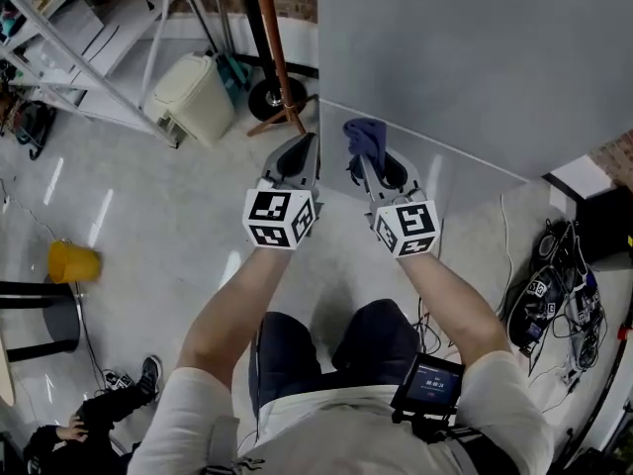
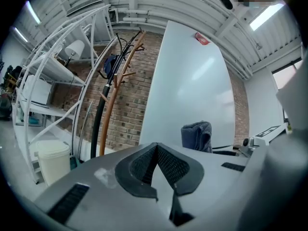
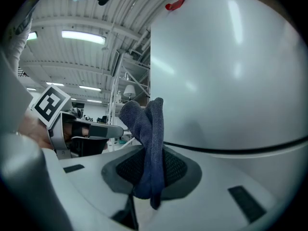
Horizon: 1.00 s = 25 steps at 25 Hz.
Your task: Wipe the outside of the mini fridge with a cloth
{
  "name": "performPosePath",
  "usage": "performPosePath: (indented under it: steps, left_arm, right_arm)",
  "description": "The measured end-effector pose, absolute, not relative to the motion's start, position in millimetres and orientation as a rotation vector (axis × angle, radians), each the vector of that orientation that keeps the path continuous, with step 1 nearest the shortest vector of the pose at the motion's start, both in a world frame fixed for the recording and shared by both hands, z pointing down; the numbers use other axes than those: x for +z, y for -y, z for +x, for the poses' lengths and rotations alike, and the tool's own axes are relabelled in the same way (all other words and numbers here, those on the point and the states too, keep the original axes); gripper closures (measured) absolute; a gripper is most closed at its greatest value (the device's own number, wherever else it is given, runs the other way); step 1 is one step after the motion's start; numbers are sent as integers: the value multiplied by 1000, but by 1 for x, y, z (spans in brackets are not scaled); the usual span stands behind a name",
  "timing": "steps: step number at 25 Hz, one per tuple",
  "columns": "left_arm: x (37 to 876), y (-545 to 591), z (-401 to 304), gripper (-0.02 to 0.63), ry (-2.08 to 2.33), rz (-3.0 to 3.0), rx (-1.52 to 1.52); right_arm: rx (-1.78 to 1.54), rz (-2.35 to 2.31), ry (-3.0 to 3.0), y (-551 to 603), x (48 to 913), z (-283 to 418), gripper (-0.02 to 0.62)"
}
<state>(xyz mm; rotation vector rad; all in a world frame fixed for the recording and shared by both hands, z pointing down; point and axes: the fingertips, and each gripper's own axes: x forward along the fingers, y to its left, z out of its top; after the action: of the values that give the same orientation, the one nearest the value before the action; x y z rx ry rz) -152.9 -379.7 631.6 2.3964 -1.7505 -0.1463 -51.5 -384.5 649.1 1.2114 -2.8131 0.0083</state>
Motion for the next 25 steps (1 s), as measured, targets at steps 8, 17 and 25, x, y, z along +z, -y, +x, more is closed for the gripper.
performPosePath:
  steps: [8, 17, 25]
  left_arm:
    - [695, 391, -164, 601, 1783, 2499, -209]
    - [729, 377, -192, 601, 1854, 2507, -222]
    - [730, 373, -204, 601, 1867, 2492, -237]
  right_arm:
    - [-173, 1215, 2879, 404, 708, -79, 515]
    - [-212, 1332, 2862, 432, 734, -102, 515]
    - [-232, 1392, 2798, 456, 740, -119, 515]
